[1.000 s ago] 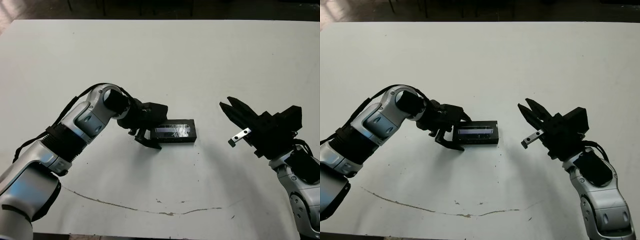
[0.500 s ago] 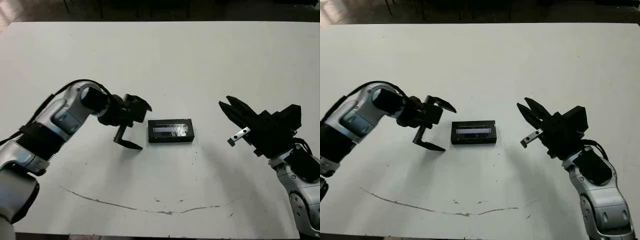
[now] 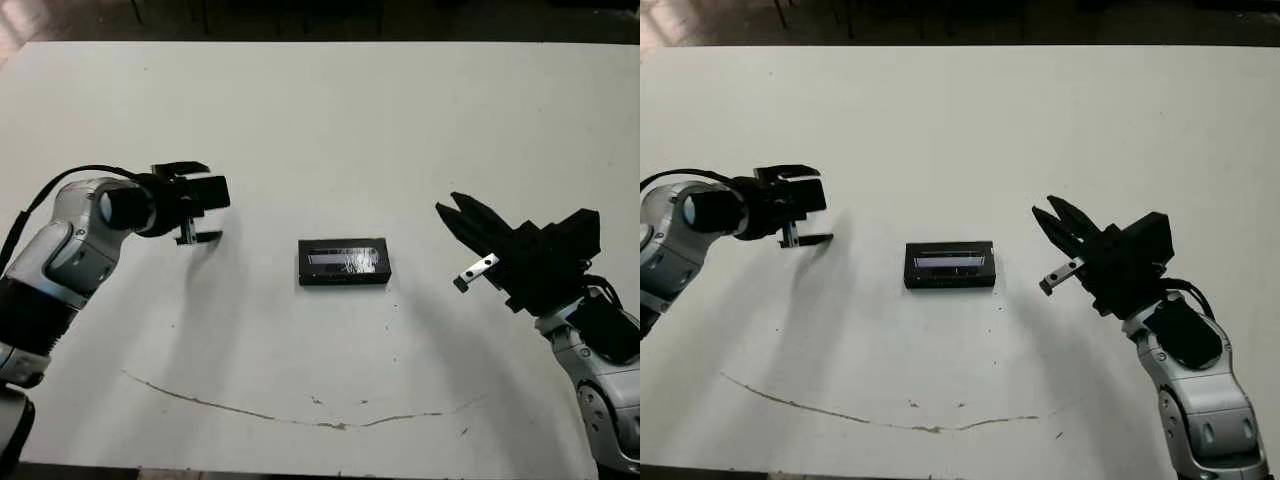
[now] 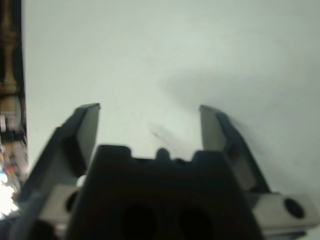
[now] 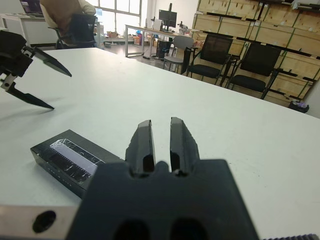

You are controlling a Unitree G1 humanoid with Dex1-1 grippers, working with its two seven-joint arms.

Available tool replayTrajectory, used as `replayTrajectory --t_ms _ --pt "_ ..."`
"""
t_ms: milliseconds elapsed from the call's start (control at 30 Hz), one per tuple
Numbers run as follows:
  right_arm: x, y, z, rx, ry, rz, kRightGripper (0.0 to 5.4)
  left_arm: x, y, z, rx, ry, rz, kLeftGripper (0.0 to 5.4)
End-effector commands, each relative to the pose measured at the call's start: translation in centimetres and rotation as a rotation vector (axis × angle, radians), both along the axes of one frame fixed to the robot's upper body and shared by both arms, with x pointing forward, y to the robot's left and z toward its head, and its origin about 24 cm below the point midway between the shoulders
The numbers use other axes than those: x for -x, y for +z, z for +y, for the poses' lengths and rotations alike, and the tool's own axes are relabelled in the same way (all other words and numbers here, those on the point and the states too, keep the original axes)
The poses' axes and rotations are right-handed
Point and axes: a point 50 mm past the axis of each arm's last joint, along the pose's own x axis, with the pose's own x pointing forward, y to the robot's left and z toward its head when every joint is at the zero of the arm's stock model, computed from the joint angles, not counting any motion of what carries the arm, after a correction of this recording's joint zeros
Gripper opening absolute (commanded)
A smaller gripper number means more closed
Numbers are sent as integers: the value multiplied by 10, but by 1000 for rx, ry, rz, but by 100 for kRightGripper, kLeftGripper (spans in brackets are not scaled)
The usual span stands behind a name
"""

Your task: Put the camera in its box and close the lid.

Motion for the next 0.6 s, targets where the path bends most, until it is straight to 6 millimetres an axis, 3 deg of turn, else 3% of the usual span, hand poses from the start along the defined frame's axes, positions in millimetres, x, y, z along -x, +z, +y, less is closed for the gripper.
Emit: replayTrajectory --t_ms 33,200,433,600 --pt "0 -3 -2 -4 -13 26 0 13 -5 -15 349 73 -144 288" --pt "0 -3 -2 1 -23 7 0 33 -4 -43 775 121 -224 169" --pt "-1 -3 -1 0 -37 14 0 58 1 -76 871 38 -81 3" --pt "-1 -3 0 -4 -44 -3 0 67 -3 -93 947 72 55 3"
